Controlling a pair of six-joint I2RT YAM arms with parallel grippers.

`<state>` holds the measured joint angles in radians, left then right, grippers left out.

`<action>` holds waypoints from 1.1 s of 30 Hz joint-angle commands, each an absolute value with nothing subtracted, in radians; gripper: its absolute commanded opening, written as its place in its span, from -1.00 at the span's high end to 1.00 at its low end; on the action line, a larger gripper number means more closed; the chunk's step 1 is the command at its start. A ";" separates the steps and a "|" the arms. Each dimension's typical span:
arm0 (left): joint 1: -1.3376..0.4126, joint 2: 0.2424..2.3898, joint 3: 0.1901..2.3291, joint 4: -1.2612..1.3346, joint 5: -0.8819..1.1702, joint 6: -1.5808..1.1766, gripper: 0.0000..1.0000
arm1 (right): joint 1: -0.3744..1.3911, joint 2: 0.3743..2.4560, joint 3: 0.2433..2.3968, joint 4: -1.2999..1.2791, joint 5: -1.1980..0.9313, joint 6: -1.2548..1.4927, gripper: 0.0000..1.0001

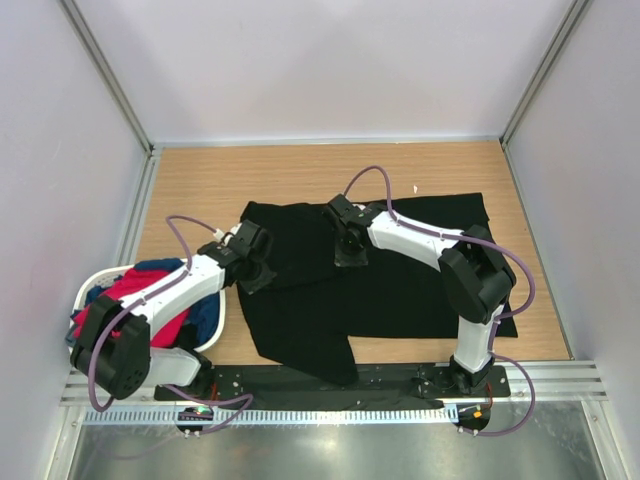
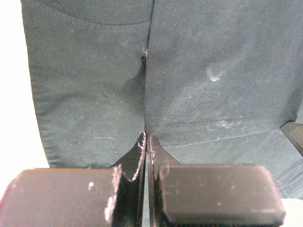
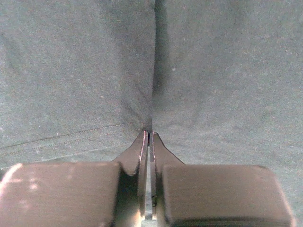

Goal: Fold and stack the t-shirts
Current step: Fold the tshirt

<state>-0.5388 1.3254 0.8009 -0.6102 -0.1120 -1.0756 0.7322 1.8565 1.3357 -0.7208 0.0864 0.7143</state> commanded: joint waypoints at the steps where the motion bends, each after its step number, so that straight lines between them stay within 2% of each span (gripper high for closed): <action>1: -0.551 1.293 0.788 -0.632 -0.126 -1.091 0.99 | 0.735 1.799 1.327 -0.750 0.084 0.713 0.81; 3: -0.558 1.307 0.784 -0.632 -0.130 -1.091 0.99 | 0.736 1.812 1.327 -0.752 0.077 0.707 0.72; 4: -0.557 1.313 0.782 -0.632 -0.130 -1.091 0.95 | 0.735 1.815 1.328 -0.752 0.072 0.703 0.51; 6: -0.557 1.339 0.805 -0.647 -0.133 -1.088 0.68 | 0.733 1.821 1.348 -0.758 0.057 0.693 0.26; 7: -0.557 1.345 0.821 -0.670 -0.140 -1.083 0.36 | 0.729 1.816 1.361 -0.764 0.037 0.672 0.05; 10: -0.555 1.350 0.940 -0.718 -0.181 -1.049 -0.14 | 0.687 1.795 1.455 -0.821 0.041 0.626 -0.31; 13: -0.546 1.379 1.125 -0.745 -0.221 -0.990 -0.26 | 0.597 1.781 1.577 -0.877 0.073 0.575 -0.50; 16: -0.508 1.501 1.333 -0.724 -0.224 -0.913 -0.32 | 0.447 1.784 1.663 -0.885 0.092 0.517 -0.55; 22: -0.450 1.854 1.690 -0.735 -0.199 -0.859 -0.28 | 0.226 1.910 1.785 -0.874 0.228 0.431 -0.59; 25: -0.416 1.992 1.755 -0.724 -0.177 -0.897 -0.22 | 0.134 1.971 1.802 -0.845 0.236 0.402 -0.59; 33: -0.357 2.166 1.822 -0.693 -0.161 -0.968 -0.10 | -0.081 2.075 1.778 -0.737 0.190 0.400 -0.57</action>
<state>-0.3710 2.1746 1.7622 -0.6983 -0.1635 -0.9352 -0.0231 2.0705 1.7763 -0.8032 0.1974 0.4171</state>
